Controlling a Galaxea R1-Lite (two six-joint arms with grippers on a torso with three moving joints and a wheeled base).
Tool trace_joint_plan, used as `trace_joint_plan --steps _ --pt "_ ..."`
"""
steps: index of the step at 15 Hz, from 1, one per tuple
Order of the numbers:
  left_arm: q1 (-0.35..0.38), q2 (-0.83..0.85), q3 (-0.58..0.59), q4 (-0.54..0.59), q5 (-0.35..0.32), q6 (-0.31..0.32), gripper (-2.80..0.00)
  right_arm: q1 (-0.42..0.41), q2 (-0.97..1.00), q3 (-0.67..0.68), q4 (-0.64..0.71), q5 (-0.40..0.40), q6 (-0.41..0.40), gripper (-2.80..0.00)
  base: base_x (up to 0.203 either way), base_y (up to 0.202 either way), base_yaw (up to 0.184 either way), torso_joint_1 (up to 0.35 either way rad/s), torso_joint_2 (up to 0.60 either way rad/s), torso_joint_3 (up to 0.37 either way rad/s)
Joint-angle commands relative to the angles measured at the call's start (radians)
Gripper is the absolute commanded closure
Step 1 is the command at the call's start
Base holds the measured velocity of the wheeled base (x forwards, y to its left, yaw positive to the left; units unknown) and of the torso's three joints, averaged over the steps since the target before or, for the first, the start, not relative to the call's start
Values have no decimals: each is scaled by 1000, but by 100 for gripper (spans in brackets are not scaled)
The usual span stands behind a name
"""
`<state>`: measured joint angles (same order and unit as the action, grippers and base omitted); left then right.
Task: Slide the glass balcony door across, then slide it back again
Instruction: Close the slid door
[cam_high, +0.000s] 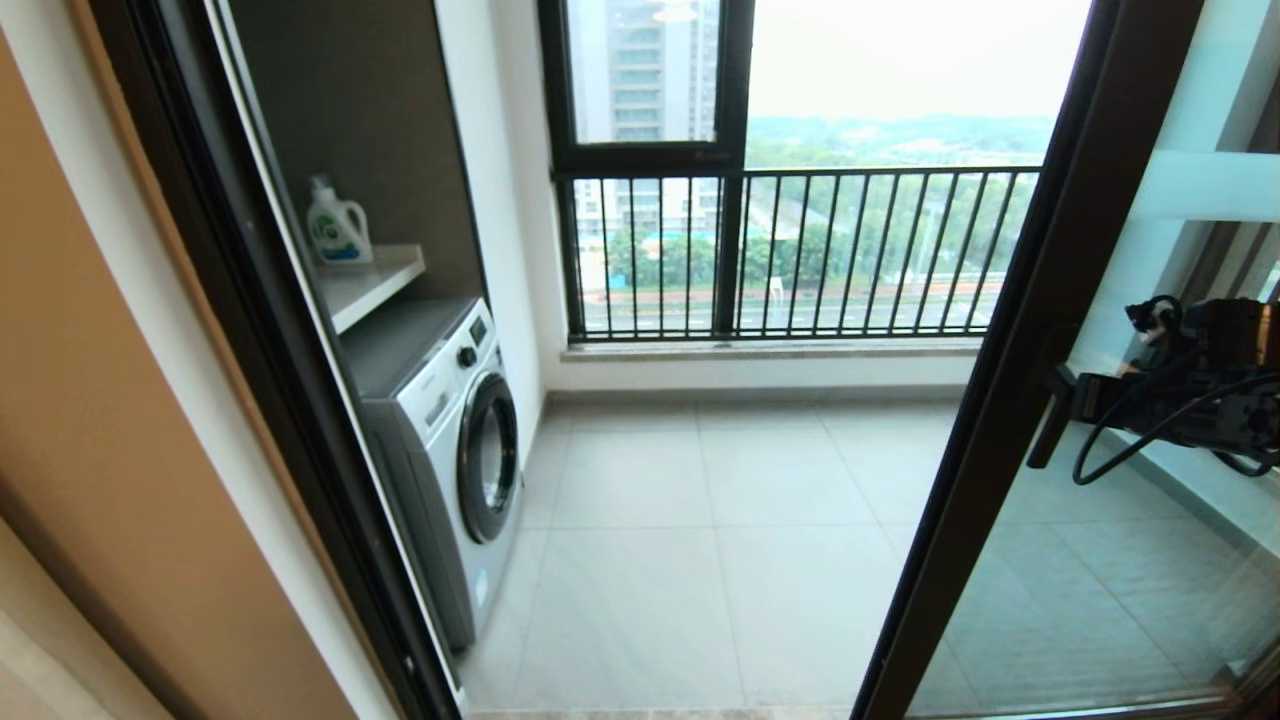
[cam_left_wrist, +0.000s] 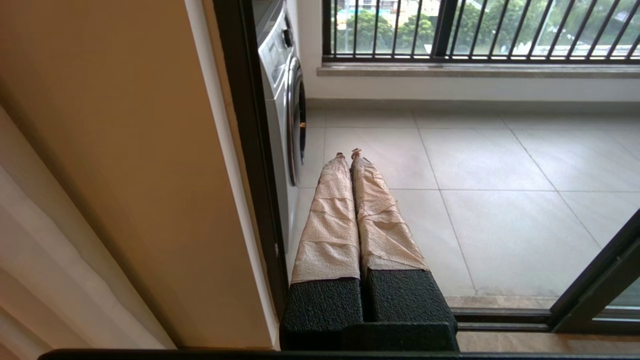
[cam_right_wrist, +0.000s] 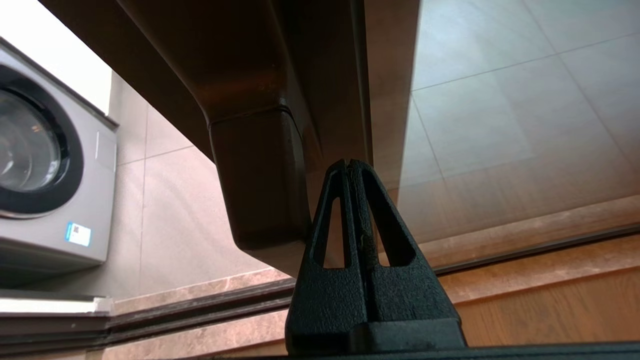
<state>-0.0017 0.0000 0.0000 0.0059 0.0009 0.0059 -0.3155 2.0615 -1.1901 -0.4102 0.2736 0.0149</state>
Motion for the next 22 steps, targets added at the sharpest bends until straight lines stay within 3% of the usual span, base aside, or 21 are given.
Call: trace_joint_plan --steps 1,22 --pt "0 2 2 0 1 0 0 14 -4 14 -6 -1 0 0 0 0 0 0 0 0" --pt "0 2 2 0 1 0 0 115 -38 98 -79 -33 1 0 0 0 0 0 0 0"
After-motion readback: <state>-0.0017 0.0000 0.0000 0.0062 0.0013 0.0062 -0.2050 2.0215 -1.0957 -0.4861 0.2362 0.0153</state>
